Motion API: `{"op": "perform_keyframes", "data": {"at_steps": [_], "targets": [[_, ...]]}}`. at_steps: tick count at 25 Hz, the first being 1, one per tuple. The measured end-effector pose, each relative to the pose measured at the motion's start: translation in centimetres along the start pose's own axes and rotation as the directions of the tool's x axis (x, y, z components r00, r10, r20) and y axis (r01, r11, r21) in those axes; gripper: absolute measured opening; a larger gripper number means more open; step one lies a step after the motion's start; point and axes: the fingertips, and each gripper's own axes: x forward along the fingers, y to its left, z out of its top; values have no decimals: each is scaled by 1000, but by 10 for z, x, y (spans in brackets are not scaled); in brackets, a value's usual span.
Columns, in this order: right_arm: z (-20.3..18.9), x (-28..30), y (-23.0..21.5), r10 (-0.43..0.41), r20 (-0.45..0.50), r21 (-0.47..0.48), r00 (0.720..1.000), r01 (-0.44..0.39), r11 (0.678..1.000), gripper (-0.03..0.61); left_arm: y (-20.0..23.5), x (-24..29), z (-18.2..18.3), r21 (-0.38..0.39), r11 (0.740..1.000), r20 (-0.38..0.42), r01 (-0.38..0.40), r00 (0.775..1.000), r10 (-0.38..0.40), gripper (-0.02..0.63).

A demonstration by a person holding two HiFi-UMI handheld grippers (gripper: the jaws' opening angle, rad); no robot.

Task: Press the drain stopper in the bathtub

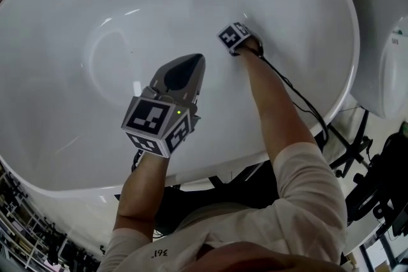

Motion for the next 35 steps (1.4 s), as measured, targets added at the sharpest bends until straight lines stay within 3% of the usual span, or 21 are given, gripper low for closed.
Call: {"op": "perform_keyframes", "data": {"at_steps": [6, 10, 30, 35], "targets": [[-3, -18, -1, 9, -12, -9, 1000, -10, 1000, 3, 0, 0, 3, 9, 1000, 12, 1, 1000, -1, 3], [2, -28, 4, 41, 8, 38, 999, -41, 998, 3, -2, 1, 2, 7, 1000, 13, 10, 1000, -10, 3], [7, -64, -4, 31, -2, 84, 1000, -31, 996, 6, -6, 4, 3, 21, 999, 20, 32, 999, -33, 3], [18, -91, -14, 12, 50, 84, 999, -17, 996, 11, 1, 8, -3, 20, 1000, 7, 23, 1000, -23, 3]]}}
